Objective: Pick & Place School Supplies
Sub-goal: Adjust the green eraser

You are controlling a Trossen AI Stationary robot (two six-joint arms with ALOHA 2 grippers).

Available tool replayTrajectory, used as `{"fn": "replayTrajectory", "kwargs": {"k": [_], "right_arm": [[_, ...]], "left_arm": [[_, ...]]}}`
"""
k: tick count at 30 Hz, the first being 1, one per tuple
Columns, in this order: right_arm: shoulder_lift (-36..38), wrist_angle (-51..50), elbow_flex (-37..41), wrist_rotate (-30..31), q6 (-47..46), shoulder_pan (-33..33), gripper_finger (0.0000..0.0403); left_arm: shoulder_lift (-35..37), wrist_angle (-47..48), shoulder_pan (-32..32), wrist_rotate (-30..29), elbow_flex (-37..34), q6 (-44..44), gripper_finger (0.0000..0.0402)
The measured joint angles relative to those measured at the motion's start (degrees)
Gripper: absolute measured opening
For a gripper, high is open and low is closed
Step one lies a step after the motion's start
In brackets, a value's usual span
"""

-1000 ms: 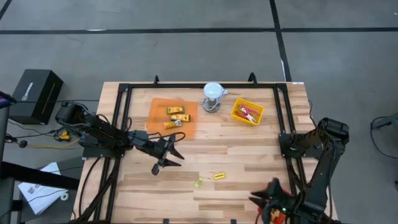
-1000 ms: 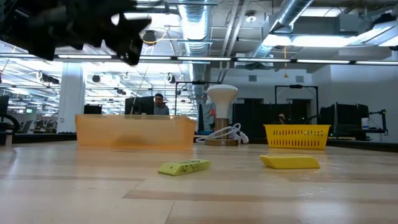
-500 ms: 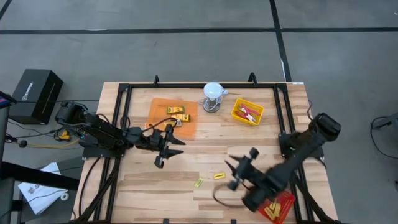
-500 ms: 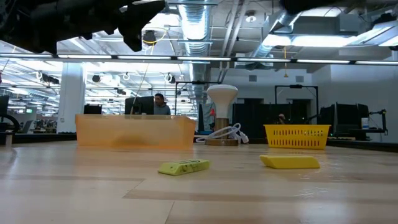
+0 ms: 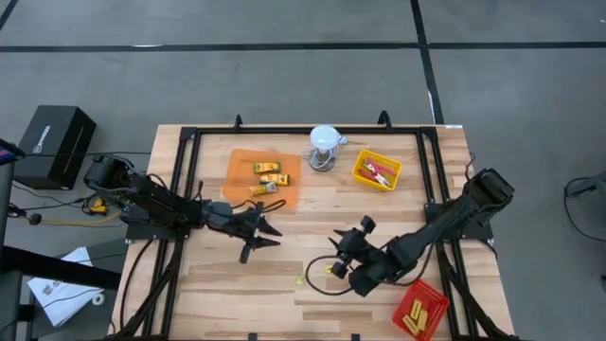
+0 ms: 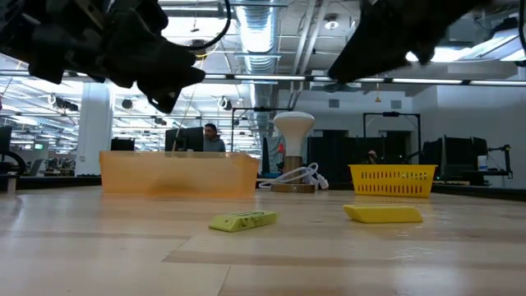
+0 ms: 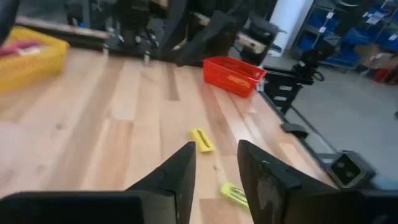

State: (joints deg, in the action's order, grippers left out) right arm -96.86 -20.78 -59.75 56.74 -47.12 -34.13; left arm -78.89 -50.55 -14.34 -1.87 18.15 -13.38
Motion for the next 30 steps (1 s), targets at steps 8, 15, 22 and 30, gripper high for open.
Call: {"fn": "replayTrajectory", "kwargs": {"k": [8,15,22,30], "right_arm": [[0.01,39.89,15.17,6.76,9.73,-3.82,0.0108],[0.05,51.37,17.89,7.37,17.39,-5.57,0.0108],[0.04,51.35,17.88,6.26,17.1,-5.94,0.0108],[0.02,49.69,17.87,6.11,17.1,-6.31,0.0108]], "left_arm": [[-2.63,1.74,-1.85,2.87,0.93,-2.11,0.0104],[-10.29,1.7,-2.92,6.44,7.19,-3.69,0.0104],[-22.0,1.95,-2.35,9.09,13.81,-7.61,0.0115],[-29.89,1.93,-1.92,12.32,19.96,-14.8,0.0162]]}}
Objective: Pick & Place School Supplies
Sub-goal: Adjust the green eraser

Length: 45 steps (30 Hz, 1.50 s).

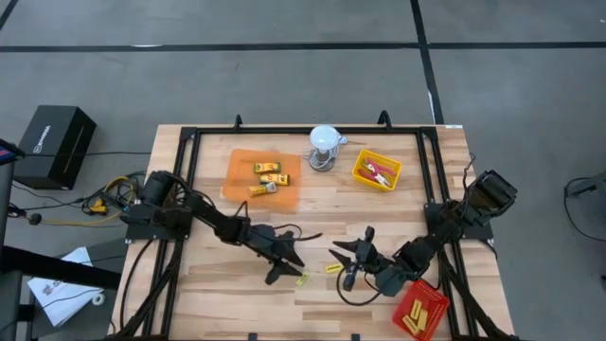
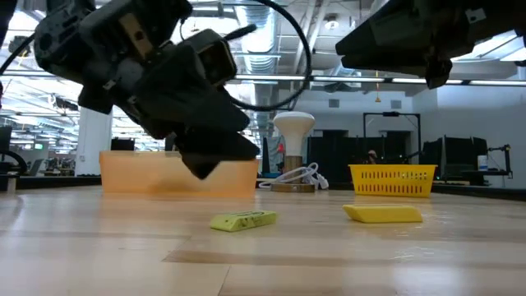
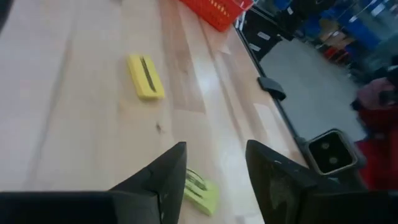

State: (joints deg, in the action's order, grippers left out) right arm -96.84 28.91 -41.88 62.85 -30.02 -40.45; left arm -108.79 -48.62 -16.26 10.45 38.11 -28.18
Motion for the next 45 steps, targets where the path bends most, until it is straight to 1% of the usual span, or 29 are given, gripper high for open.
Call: {"fn": "replayTrajectory", "kwargs": {"k": [3,5,9,13,15,22,31,33,42,45], "right_arm": [[0.0,-0.4,-0.01,-0.27,0.0,-0.02,0.0108],[0.0,-0.64,-0.01,-1.88,0.0,-0.02,0.0108],[0.0,-1.03,-0.01,-4.43,-0.2,0.11,0.0108],[0.0,-1.38,-0.01,-4.55,-0.2,0.07,0.0108],[0.0,-1.64,-0.01,-4.55,-0.43,0.07,0.0108],[0.0,-1.9,-0.01,-4.55,-1.03,0.11,0.0108],[0.0,-1.95,-0.01,-5.13,-1.49,0.11,0.0108],[0.0,-1.93,-0.01,-6.03,-1.49,0.12,0.0108],[0.0,-1.93,-0.01,-6.05,-1.49,0.15,0.0108],[0.0,-1.91,-0.01,-6.04,-1.5,0.15,0.0108]], "left_arm": [[-1.5,0.06,0.38,2.64,1.2,-5.71,0.0161],[-1.86,-0.02,0.26,3.49,1.69,-8.16,0.0147],[-1.54,0.21,0.07,3.5,1.66,-8.46,0.0093],[-1.4,0.31,-0.17,2.9,1.66,-5.64,0.003],[-1.77,0.07,-0.53,2.38,1.67,-4.99,0.0009],[-1.99,5.07,-2.18,-0.41,1.64,-3.93,0.0005],[-1.99,5.26,-2.54,-2.23,1.64,-1.58,0.0003],[-1.99,5.29,-2.85,-3.19,1.64,-0.54,0.0001],[-1.99,6.59,-5.06,-6.24,1.64,5.98,0.0002],[-1.99,6.65,-5.78,-8.09,1.64,8.44,0.0002]]}}
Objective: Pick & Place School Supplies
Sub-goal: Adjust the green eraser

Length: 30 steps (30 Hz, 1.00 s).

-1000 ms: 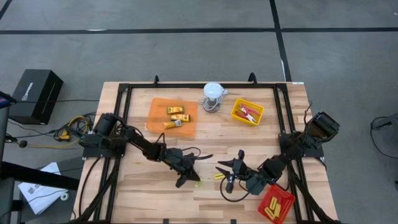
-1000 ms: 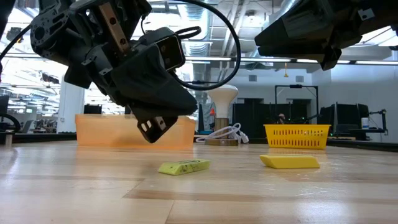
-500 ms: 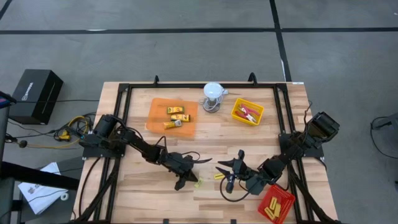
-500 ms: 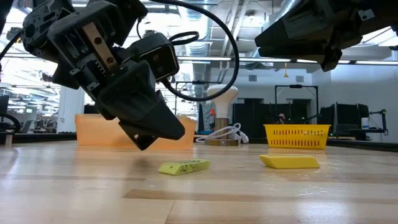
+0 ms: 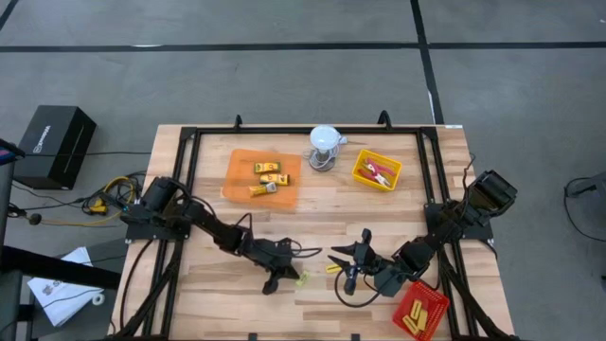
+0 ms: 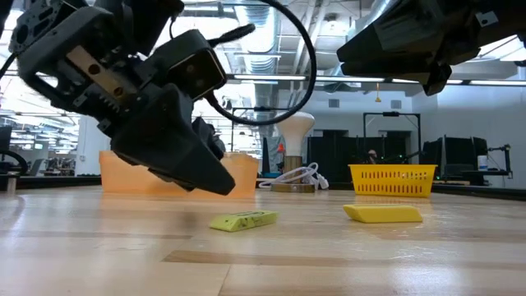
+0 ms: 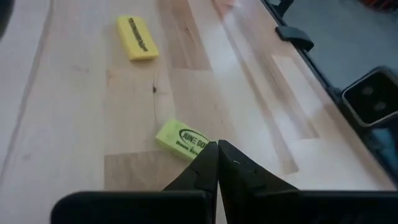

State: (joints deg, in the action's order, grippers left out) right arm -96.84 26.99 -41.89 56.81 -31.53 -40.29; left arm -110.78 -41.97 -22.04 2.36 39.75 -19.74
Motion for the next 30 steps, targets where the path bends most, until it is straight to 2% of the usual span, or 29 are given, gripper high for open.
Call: {"fn": "replayTrajectory", "kwargs": {"k": [4,20,24,30], "right_arm": [[0.0,0.01,0.0,-0.02,0.0,0.33,0.0108],[0.0,0.21,0.0,-0.7,1.01,0.31,0.0108],[0.0,2.69,-0.01,4.58,5.97,-0.49,0.0108],[0.17,-0.3,-0.02,17.41,8.19,-2.8,0.0094]], "left_arm": [[0.0,-0.06,-1.04,-2.54,0.0,5.41,0.0002],[0.0,-0.6,-0.01,-4.1,0.02,10.34,0.0002],[0.0,-0.62,-0.01,-4.1,0.02,10.33,0.0002],[0.02,-1.05,-0.01,-4.1,0.07,10.73,0.0002]]}}
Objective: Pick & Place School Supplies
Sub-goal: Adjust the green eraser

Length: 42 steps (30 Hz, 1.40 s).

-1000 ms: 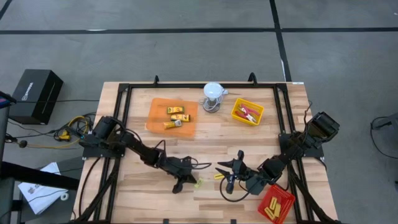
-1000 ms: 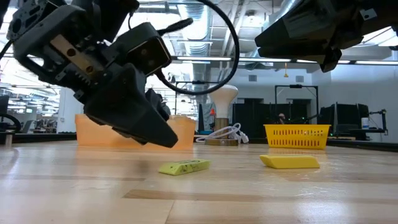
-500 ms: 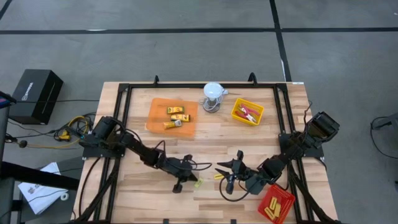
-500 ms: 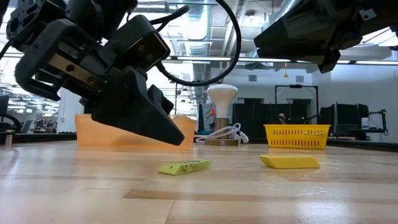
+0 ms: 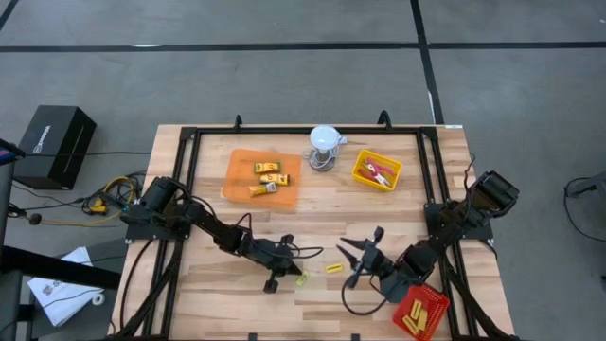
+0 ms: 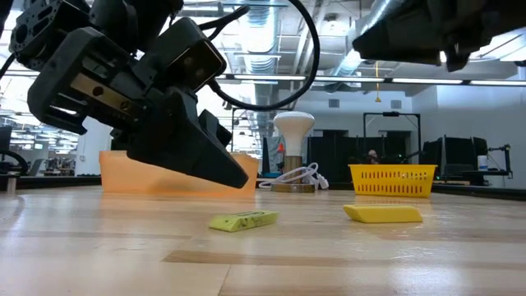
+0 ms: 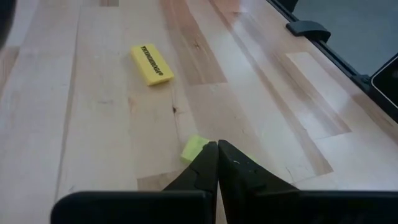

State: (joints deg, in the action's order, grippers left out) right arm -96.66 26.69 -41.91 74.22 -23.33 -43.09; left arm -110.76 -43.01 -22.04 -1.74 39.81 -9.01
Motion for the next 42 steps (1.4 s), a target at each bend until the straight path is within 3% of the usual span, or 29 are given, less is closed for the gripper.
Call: {"fn": "replayTrajectory", "kwargs": {"k": [10,19,42], "right_arm": [[0.0,-1.22,0.0,2.18,-0.02,0.14,0.0069],[0.04,-0.98,0.0,1.9,-0.05,0.02,0.0067],[0.07,-1.56,0.0,-0.92,-0.17,-0.47,0.0067]], "left_arm": [[-0.26,-2.1,-0.07,0.02,0.02,2.49,0.0002],[-7.89,-5.13,0.39,2.22,4.2,2.69,0.0001],[-7.96,-0.83,2.6,5.3,4.56,2.83,0.0002]]}}
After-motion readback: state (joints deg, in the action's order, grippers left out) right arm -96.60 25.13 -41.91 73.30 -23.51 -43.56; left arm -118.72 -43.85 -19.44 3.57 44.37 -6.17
